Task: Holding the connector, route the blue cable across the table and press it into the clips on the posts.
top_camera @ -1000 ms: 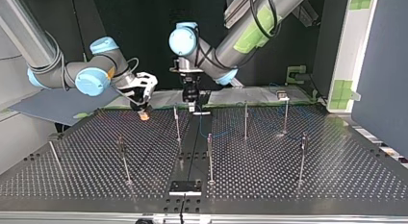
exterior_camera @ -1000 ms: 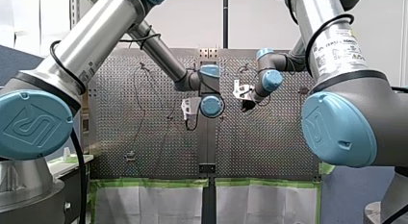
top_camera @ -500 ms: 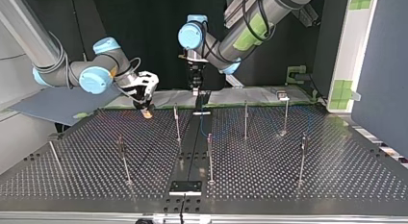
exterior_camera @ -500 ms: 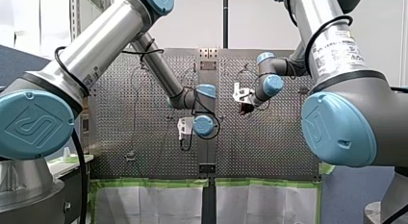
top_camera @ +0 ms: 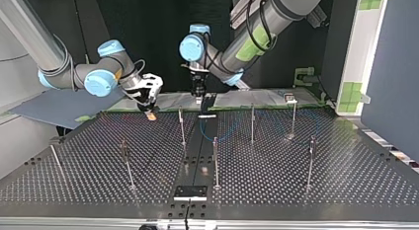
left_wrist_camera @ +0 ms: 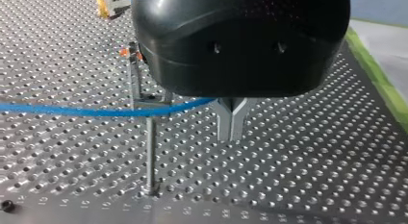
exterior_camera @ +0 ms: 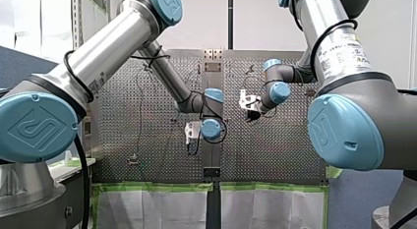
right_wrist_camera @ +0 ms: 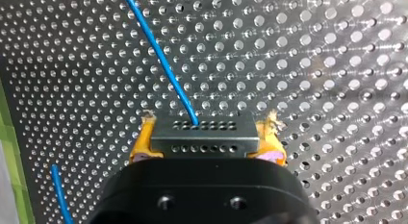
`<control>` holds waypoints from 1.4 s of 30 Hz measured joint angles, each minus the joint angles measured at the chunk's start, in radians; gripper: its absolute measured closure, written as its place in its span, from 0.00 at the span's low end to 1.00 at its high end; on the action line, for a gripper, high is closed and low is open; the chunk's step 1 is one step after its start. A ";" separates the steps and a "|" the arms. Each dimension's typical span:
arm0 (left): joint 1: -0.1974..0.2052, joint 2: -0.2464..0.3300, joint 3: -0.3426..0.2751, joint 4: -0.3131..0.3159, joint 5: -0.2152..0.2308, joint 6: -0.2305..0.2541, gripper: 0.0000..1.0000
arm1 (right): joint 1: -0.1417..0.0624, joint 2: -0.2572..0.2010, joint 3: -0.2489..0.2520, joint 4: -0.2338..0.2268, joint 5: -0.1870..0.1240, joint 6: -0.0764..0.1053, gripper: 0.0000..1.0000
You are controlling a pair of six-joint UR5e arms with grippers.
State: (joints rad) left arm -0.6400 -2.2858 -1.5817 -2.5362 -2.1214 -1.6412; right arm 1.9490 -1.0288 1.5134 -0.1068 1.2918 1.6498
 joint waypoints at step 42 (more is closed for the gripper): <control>0.099 -0.117 0.257 -0.152 0.120 -0.011 1.00 | -0.083 0.023 -0.003 -0.125 -0.038 0.062 1.00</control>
State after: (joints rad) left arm -0.5407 -2.4030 -1.3247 -2.6883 -2.0012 -1.6522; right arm 1.8665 -1.0055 1.5105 -0.2315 1.2539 1.7118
